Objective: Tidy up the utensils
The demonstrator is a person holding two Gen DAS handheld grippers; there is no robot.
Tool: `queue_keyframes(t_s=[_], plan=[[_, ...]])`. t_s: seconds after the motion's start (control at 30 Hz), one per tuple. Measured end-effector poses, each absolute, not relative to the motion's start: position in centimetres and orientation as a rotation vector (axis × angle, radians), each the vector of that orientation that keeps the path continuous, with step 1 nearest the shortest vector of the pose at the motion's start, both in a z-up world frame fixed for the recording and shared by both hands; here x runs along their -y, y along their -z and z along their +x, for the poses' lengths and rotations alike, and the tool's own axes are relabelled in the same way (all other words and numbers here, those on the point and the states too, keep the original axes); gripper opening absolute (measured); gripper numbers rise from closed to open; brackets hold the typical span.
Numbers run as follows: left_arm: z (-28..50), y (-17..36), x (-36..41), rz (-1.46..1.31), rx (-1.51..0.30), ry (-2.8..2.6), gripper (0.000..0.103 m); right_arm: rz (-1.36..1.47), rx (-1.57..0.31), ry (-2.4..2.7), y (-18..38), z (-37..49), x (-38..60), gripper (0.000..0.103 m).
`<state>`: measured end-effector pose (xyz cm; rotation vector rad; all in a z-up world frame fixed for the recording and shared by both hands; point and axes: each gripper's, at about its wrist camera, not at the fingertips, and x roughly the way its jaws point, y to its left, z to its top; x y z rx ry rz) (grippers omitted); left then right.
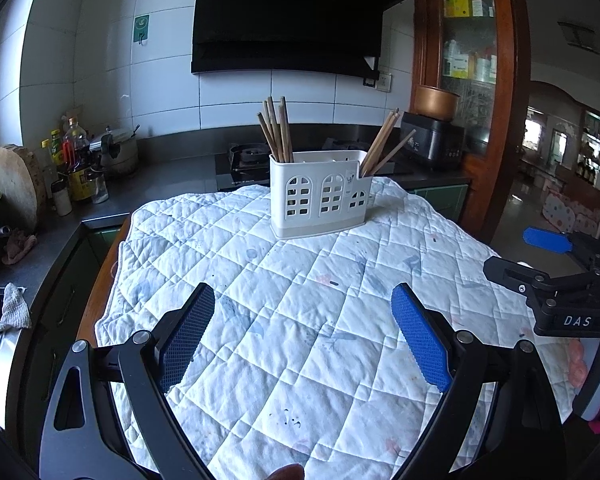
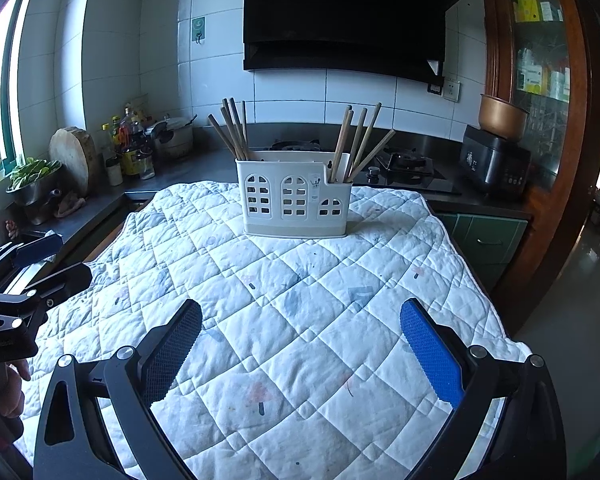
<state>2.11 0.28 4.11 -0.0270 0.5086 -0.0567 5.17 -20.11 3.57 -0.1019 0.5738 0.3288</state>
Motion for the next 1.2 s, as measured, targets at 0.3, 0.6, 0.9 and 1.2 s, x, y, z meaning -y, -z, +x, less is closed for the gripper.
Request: queue_keyframes(t_s=[0.3, 0.6, 0.9, 1.2], plan=[[2.05, -4.04, -0.32, -0.033, -0.509, 0.065, 0.09, -0.105, -0.571, -0.332, -3.59, 5.11, 20.01, 0.096], [2.11, -4.07, -0.15, -0.02, -0.506, 0.066, 0.09, -0.109, -0.571, -0.337, -3.59, 5.07, 19.95, 0.096], [2.4, -3.86, 0.13, -0.012, -0.516, 0.062, 0.09, -0.107, -0.575, -0.339, -3.64, 5.14, 19.87, 0.096], [2.7, -3.66, 0.19, -0.011, -0.523, 0.063, 0.09, -0.109, -0.583, -0.341, -3.5, 5.56, 20.01, 0.096]])
